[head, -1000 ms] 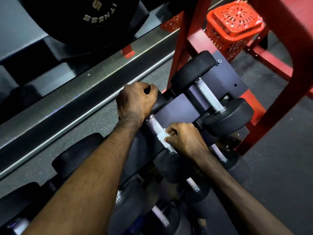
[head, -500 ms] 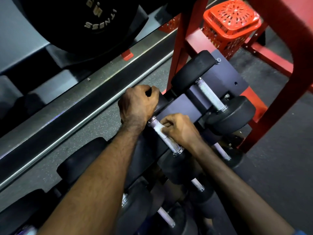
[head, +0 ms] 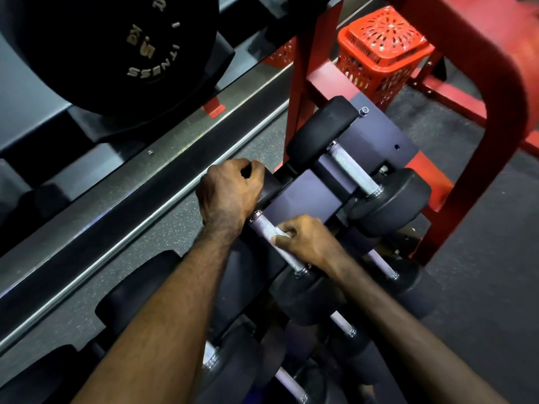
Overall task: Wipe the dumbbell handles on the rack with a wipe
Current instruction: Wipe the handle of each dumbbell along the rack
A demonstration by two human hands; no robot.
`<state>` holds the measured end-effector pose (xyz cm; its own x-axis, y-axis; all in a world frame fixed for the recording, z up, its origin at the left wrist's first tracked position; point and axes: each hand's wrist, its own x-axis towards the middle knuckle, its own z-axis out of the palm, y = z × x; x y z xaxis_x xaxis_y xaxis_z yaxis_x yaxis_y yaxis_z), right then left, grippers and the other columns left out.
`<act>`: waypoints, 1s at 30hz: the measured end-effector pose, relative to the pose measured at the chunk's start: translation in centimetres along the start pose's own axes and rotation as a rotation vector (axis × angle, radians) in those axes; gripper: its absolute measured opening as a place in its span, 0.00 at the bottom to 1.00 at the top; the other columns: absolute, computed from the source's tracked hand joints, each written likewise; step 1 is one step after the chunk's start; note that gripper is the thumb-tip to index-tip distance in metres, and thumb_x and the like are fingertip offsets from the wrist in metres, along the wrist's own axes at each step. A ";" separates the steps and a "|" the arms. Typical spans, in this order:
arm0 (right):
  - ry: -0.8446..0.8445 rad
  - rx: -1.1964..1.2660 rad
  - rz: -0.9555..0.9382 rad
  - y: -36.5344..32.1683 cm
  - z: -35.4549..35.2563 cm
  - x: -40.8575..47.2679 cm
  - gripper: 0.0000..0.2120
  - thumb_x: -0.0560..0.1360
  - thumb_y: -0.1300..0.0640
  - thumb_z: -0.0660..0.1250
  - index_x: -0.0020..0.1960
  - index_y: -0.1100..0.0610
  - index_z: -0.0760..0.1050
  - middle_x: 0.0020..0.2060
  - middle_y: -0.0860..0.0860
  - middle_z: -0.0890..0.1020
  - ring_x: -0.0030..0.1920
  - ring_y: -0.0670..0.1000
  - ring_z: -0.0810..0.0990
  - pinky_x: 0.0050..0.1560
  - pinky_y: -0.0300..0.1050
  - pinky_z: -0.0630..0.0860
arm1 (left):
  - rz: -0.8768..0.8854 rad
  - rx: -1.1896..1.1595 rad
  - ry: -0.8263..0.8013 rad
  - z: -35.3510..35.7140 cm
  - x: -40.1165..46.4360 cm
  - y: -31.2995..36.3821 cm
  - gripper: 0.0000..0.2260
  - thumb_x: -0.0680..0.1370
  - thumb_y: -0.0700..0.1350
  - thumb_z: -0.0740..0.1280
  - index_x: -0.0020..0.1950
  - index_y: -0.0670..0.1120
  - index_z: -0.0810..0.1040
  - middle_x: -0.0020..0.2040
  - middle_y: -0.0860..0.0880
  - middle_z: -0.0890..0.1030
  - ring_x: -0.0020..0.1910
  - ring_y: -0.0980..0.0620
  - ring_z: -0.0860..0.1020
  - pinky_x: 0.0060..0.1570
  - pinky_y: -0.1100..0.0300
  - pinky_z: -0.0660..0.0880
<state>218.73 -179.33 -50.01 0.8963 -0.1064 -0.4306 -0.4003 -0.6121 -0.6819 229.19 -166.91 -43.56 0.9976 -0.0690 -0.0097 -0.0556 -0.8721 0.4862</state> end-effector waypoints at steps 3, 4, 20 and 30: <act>-0.036 0.018 -0.023 1.3 -1.5 -0.4 0.09 0.80 0.57 0.68 0.44 0.52 0.85 0.42 0.47 0.85 0.43 0.46 0.81 0.46 0.45 0.76 | 0.010 0.029 0.012 0.2 -0.2 0.3 0.19 0.81 0.60 0.62 0.41 0.49 0.83 0.32 0.48 0.75 0.34 0.42 0.75 0.38 0.56 0.68; -0.018 0.021 -0.028 1.4 -2.2 -0.1 0.14 0.81 0.57 0.67 0.36 0.52 0.79 0.34 0.46 0.80 0.36 0.44 0.77 0.40 0.44 0.73 | 0.014 0.055 0.016 0.2 -0.2 0.5 0.18 0.82 0.60 0.62 0.45 0.50 0.85 0.33 0.47 0.75 0.35 0.42 0.74 0.39 0.56 0.68; 0.539 -0.117 -0.199 9.5 -20.5 5.2 0.10 0.82 0.58 0.63 0.47 0.59 0.82 0.39 0.59 0.83 0.46 0.61 0.80 0.48 0.54 0.75 | 0.214 -0.065 -0.116 6.0 5.1 14.6 0.23 0.84 0.63 0.59 0.73 0.54 0.79 0.68 0.46 0.83 0.67 0.40 0.80 0.65 0.48 0.77; -0.059 0.148 0.014 10.8 -19.2 10.4 0.11 0.77 0.66 0.61 0.49 0.66 0.82 0.39 0.61 0.83 0.39 0.57 0.81 0.44 0.55 0.81 | 0.051 0.017 -0.048 10.8 8.8 16.1 0.27 0.78 0.73 0.58 0.60 0.55 0.81 0.57 0.43 0.86 0.60 0.36 0.82 0.59 0.47 0.78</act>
<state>227.40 -202.09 -50.50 0.8791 -0.0653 -0.4721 -0.4408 -0.4884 -0.7532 236.58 -186.73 -45.24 0.9902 -0.1365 -0.0277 -0.1074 -0.8749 0.4721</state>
